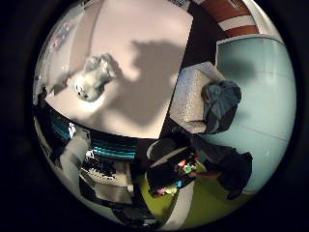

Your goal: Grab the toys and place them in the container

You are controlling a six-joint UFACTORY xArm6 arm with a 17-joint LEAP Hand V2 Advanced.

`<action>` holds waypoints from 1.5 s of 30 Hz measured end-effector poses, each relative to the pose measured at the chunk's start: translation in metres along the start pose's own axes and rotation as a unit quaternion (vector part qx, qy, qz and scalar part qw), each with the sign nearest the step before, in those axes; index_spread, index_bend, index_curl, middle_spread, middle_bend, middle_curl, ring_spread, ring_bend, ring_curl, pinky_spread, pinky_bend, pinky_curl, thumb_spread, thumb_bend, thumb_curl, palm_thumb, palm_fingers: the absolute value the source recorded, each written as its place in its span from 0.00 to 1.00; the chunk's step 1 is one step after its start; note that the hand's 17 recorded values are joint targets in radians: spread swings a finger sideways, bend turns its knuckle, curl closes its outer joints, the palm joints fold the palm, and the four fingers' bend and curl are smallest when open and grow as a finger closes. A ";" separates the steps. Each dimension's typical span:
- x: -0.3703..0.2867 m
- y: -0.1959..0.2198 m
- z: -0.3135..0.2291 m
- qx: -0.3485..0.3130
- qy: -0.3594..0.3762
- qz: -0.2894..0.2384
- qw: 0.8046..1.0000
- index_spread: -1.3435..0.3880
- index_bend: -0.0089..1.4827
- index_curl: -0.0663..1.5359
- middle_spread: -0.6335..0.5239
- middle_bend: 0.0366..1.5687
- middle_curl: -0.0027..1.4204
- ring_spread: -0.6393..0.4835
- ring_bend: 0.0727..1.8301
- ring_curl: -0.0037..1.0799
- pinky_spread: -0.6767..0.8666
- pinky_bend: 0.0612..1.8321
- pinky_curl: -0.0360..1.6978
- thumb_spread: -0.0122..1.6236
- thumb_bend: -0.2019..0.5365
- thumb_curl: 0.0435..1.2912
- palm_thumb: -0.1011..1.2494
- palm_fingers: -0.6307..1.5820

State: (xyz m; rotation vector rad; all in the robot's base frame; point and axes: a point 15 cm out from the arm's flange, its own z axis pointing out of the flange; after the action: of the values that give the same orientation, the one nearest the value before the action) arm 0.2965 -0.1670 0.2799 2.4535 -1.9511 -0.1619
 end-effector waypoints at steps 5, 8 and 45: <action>0.000 0.007 0.039 -0.009 -0.008 0.001 1.000 0.56 0.11 0.21 0.56 0.10 0.22 0.73 0.17 0.21 0.73 0.25 0.22 0.69 0.24 0.25 0.53 0.32; -0.001 0.009 0.061 -0.012 -0.012 0.001 1.000 0.56 0.12 0.21 0.56 0.10 0.22 0.73 0.17 0.21 0.72 0.25 0.21 0.68 0.24 0.25 0.52 0.32; -0.013 -0.022 0.160 -0.070 0.020 -0.097 0.993 0.49 0.13 0.23 0.46 0.11 0.22 0.62 0.16 0.24 0.70 0.17 0.17 0.64 0.24 0.25 0.59 0.46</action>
State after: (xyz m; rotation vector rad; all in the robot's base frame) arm 0.3017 -0.1390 0.1200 2.5297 -1.6228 -0.2375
